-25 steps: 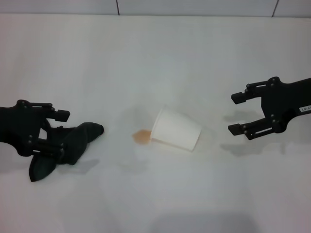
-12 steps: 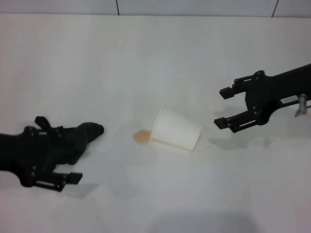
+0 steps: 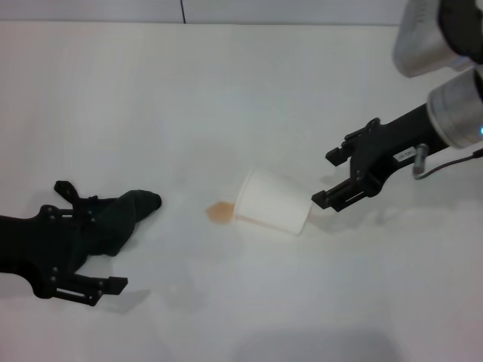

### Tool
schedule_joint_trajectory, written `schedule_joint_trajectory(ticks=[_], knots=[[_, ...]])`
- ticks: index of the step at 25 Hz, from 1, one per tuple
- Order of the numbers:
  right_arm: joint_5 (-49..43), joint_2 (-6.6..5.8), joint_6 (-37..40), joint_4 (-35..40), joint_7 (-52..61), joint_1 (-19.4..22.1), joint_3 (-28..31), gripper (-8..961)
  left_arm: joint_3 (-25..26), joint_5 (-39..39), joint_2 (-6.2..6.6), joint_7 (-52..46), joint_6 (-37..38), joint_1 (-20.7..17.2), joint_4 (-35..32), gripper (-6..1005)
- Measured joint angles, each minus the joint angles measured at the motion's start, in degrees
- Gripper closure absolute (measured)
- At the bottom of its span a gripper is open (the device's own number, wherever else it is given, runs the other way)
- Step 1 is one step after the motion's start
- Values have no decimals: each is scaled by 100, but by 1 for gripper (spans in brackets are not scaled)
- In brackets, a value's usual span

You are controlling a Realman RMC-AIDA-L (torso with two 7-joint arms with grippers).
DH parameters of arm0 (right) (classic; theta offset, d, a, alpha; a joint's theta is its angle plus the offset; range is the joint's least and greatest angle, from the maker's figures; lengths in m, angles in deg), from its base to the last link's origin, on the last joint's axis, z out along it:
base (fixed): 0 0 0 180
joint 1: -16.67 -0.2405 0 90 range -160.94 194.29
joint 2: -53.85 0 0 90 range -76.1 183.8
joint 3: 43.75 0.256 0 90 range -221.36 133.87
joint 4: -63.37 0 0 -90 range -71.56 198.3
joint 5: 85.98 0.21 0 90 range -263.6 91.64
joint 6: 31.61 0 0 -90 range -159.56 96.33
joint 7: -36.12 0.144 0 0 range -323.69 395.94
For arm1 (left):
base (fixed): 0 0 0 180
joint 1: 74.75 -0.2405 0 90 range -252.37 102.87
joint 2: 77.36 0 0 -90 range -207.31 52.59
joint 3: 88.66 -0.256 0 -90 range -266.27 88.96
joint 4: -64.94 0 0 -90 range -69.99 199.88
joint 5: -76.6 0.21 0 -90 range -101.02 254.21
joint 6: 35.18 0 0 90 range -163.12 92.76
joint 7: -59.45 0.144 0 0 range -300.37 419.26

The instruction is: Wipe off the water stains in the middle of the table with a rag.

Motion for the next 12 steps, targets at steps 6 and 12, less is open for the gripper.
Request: schedule_joint_trajectory(ticks=[6, 12], knots=[[-309, 10, -123, -93, 853, -464, -467, 135, -1, 5, 1, 3, -29, 33, -2, 127], [-463, 24, -80, -434, 1458, -1015, -766, 132, -3, 9, 1, 4, -31, 42, -2, 127]])
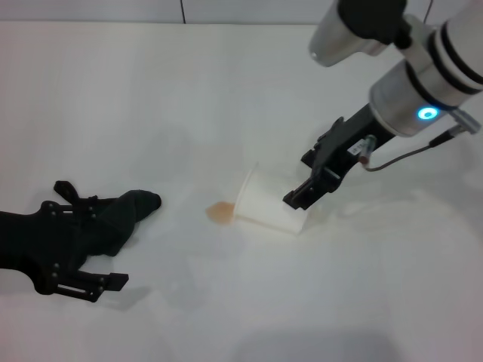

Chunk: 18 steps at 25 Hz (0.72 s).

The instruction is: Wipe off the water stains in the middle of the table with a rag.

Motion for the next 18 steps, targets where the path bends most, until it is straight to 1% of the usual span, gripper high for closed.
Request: schedule_joint_trajectory(ticks=[5, 9, 13, 18], knots=[[-26, 6, 79, -415, 252, -503, -280, 129, -11, 0, -12, -16, -6, 3, -2, 127], [-52, 23, 160, -983, 431, -1064, -327, 127, -18, 0, -14, -40, -2, 4, -29, 127], [-153, 52, 148, -1332, 565, -1396, -391, 125, -18, 0, -28, -11, -4, 4, -58, 127], [-176, 66, 108, -1963, 781, -1922, -600, 126, -25, 0, -41, -6, -4, 4, -63, 126]])
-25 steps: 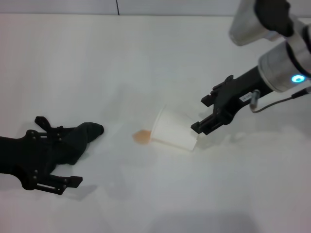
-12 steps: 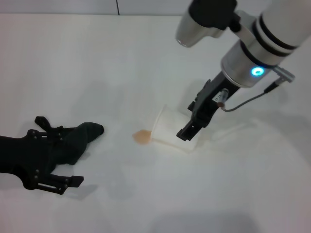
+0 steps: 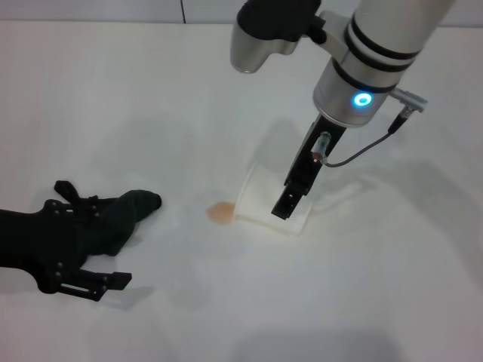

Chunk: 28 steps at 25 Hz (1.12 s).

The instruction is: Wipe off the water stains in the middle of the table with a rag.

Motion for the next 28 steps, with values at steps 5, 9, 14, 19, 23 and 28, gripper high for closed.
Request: schedule_joint_trajectory(ticks=[5, 9, 14, 19, 23, 28], knots=[[91, 3, -85, -342, 50, -275, -46, 126, -4, -1, -11, 10, 1, 0, -6, 129], [257, 2, -221, -637, 68, -461, -203, 126, -20, 0, -12, 14, -1, 0, -20, 131], [443, 0, -499, -866, 73, -555, -563, 125, -20, 8, -12, 15, -2, 0, -34, 133], [463, -1, -666, -999, 73, -528, -672, 125, -20, 23, -46, 15, -2, 0, -65, 136], [566, -1, -873, -1168, 44, -504, -937, 125, -20, 72, -73, -1, -2, 5, -96, 138], [624, 0, -1012, -1179, -3, -427, -1196, 126, -18, 79, -74, -22, -2, 35, -96, 140]])
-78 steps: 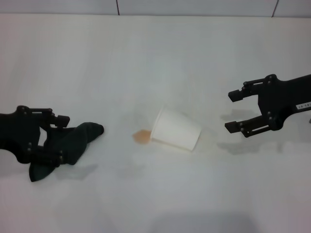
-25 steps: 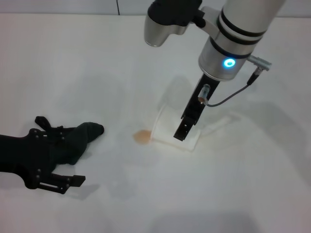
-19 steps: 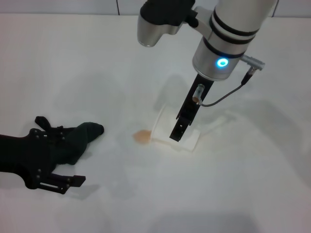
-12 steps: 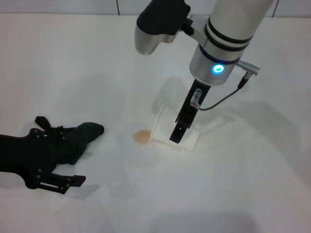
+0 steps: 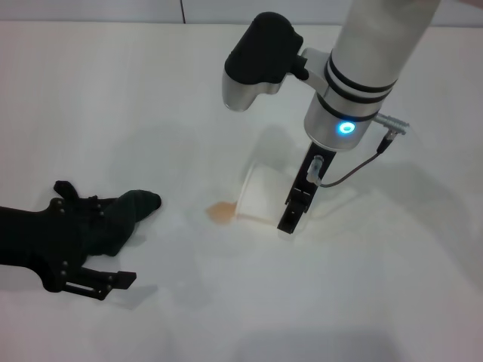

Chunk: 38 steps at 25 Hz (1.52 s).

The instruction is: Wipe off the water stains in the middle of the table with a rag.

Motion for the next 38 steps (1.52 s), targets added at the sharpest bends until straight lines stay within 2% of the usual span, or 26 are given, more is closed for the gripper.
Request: schedule_joint_trajectory(ticks=[5, 16, 21, 25, 28, 32, 34, 38], knots=[[181, 0, -191, 34, -18, 20, -369, 128, 5, 4, 1, -3, -9, 17, 0, 142], [213, -1, -387, 98, -24, -21, -719, 136, 6, 47, 1, -4, -65, 1, 3, 148], [215, 0, -462, 130, -26, -30, -820, 174, 23, 65, -3, 17, -74, 0, 14, 150], [139, -32, -407, 567, -44, 218, -669, 231, 55, 64, -5, 28, -103, -18, 15, 152], [-246, -79, -149, 1313, -157, 727, -140, 268, 115, 59, 5, 33, -105, -34, 11, 154], [-775, -82, 168, 2778, -610, 2065, 952, 290, 141, 61, 4, 34, -107, -22, 12, 155], [-673, -81, 230, 3313, -1114, 2752, 1539, 295, 146, 41, -1, 28, -108, -16, 8, 156], [41, -80, 233, 3571, -2246, 3669, 2340, 296, 170, 28, -8, -6, -108, 24, 6, 158]])
